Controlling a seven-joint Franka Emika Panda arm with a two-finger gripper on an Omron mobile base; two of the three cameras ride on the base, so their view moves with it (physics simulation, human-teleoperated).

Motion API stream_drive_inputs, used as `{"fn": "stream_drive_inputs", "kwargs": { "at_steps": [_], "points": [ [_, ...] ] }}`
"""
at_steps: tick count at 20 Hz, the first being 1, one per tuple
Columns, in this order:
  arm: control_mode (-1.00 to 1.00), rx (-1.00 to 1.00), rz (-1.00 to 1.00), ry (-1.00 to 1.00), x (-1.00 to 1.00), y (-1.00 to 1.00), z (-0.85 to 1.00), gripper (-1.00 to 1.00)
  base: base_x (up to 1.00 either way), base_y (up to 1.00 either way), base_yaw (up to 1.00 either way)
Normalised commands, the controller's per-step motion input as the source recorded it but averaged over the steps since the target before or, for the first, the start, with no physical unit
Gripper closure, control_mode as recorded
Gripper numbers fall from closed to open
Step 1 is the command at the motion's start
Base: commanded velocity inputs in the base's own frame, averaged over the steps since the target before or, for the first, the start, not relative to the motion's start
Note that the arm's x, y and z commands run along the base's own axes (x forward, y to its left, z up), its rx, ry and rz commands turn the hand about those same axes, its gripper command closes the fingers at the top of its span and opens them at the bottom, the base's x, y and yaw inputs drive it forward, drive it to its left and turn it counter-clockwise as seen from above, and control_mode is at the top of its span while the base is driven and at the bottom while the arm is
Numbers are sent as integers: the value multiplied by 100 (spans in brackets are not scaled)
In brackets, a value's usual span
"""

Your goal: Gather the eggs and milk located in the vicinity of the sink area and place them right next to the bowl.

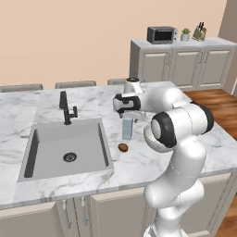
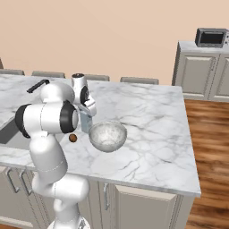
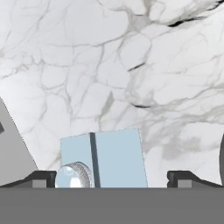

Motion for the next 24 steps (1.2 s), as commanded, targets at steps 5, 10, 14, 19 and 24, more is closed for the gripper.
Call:
{"fn": "stream_drive_inputs", "kwargs": {
  "at_steps": [5, 10, 14, 19, 24],
  "points": [
    [-100, 0, 0, 0, 0, 2, -8, -100, 0, 0, 0],
    [-100, 0, 0, 0, 0, 5, -12, 100, 0, 0, 0],
    [-100, 0, 0, 0, 0, 0, 0, 100, 0, 0, 0],
    [-100, 0, 0, 0, -1, 0, 0, 100, 0, 0, 0],
    [-100, 0, 0, 0, -3, -10, 0, 100, 0, 0, 0]
  ]
}}
